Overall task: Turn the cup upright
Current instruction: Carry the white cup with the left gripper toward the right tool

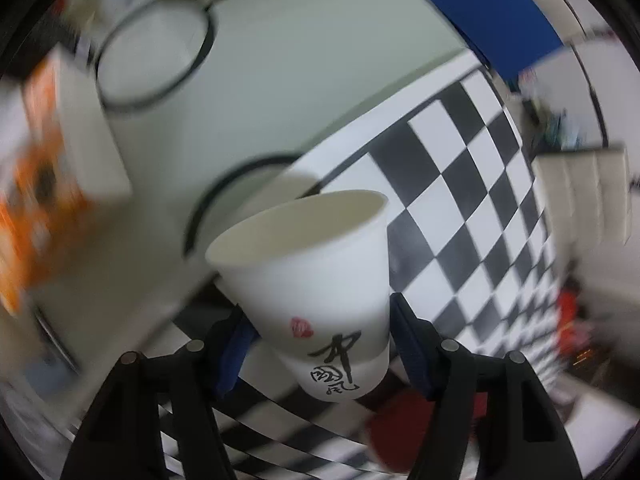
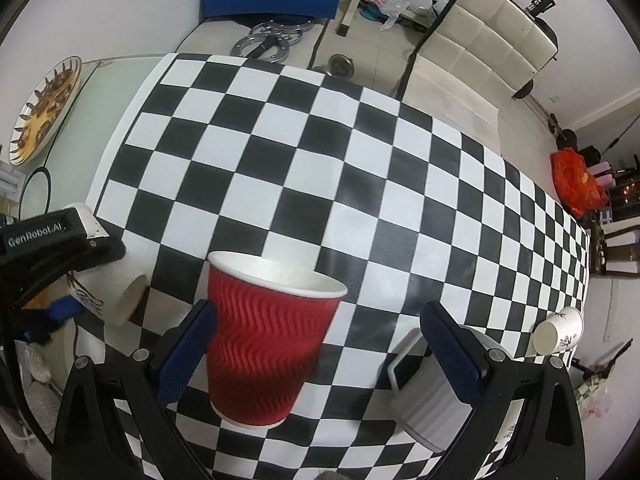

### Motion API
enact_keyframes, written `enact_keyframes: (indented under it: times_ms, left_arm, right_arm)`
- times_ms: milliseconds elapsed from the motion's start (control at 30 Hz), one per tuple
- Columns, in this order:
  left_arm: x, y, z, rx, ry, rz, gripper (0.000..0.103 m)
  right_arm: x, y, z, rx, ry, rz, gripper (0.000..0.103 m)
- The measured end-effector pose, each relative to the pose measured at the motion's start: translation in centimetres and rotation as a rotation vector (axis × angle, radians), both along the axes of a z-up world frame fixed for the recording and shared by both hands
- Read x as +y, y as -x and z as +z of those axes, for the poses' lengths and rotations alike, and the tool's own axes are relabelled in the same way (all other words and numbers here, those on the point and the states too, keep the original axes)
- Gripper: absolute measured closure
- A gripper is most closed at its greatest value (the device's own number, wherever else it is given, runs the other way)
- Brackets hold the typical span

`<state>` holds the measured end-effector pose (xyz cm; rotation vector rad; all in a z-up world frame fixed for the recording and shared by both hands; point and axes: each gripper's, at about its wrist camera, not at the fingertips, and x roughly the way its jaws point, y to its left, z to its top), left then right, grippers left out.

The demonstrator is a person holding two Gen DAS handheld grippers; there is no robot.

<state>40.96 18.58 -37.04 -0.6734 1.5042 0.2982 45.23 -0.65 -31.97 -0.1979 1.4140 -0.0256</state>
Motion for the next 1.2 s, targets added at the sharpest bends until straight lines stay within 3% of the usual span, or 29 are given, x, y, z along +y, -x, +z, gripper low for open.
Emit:
enact_keyframes:
  times_ms: [133, 233, 533, 633, 933, 1200]
  left_arm:
    - [-1.8, -0.3, 1.9, -0.062, -0.198, -0.196, 0.040]
    - [-2.5, 0.6, 3.6, -0.106, -0.288, -0.299, 0.041]
    - [-5.7, 4.8, 8.6, -0.214, -0.399, -0.466, 0.041]
    - [-8.0, 6.0, 10.3, -0.246, -0.400, -0.514, 0.041]
    - [-15.4, 16.5, 13.1, -0.254, -0.313, -0.700, 0.041]
    - [-24.8, 23.7, 9.0, -0.160, -0.194, -0.865, 0.041]
  right_arm:
    - [-0.7, 0.5, 0.5, -0.001, -0.011, -0.019, 0.001]
    - [-1.3, 1.1, 1.2, -0.007, -0.025, -0.034, 0.001]
    - [-5.5, 6.3, 3.7, -0.022, -0.102, -0.105, 0.001]
    - [-7.4, 8.8, 4.7, -0.030, -0.134, -0.127, 0.001]
    - [-14.5, 20.0, 6.1, -0.016, -0.196, -0.173, 0.001]
    - [-22.5, 29.2, 2.5, 0.061, -0.194, -0.291, 0.001]
